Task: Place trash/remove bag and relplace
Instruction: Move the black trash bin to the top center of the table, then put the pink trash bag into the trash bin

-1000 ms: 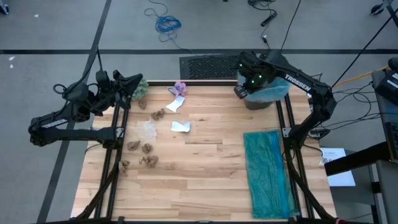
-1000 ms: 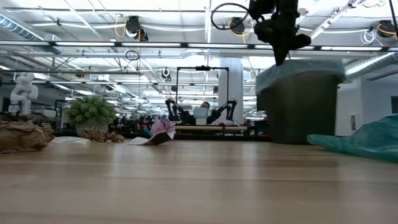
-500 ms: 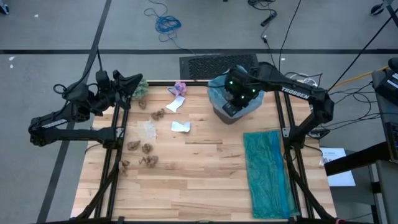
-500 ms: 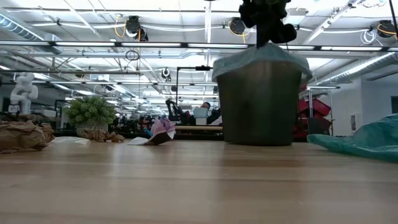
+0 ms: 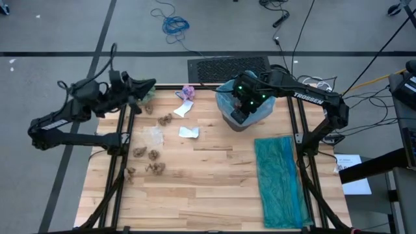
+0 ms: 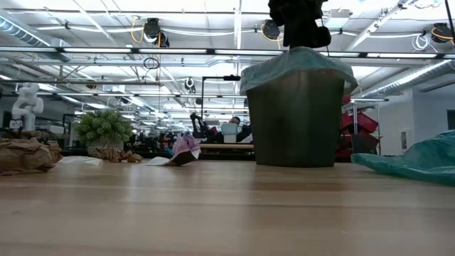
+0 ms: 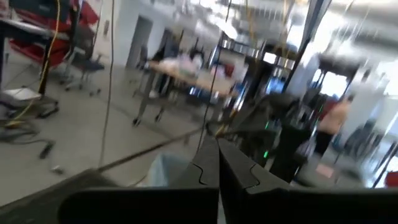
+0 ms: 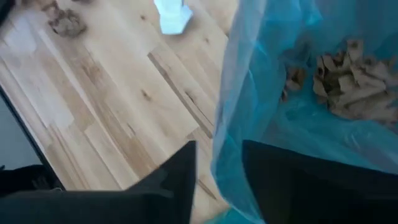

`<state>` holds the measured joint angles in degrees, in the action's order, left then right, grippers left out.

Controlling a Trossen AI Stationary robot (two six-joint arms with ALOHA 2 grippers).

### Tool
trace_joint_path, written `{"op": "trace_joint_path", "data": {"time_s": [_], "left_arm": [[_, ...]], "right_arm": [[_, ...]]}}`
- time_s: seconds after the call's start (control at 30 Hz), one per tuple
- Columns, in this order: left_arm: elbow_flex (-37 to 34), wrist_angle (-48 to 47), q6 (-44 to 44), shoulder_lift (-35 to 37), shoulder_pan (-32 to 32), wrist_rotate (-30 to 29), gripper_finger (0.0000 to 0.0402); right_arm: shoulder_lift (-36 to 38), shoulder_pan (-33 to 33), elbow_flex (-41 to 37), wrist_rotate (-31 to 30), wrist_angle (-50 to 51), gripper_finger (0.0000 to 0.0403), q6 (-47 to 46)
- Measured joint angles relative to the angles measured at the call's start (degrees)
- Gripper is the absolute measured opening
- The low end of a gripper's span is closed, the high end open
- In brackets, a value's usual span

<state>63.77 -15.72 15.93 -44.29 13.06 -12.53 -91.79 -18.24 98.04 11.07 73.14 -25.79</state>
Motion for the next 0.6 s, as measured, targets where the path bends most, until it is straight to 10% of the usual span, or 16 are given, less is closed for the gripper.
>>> {"op": "trace_joint_path", "data": {"time_s": [0.3, 0.6], "left_arm": [[20.04, -32.46, -1.34, -14.77, 4.53, -4.33, 0.0000], [22.69, -45.39, -4.95, -28.26, 18.58, 9.33, 0.0000]], "right_arm": [[0.37, -0.50, 5.44, 2.40, -2.15, 0.0236, 0.94], [0.42, -3.21, 28.42, -2.26, -1.85, 0.0251, 7.39]]}}
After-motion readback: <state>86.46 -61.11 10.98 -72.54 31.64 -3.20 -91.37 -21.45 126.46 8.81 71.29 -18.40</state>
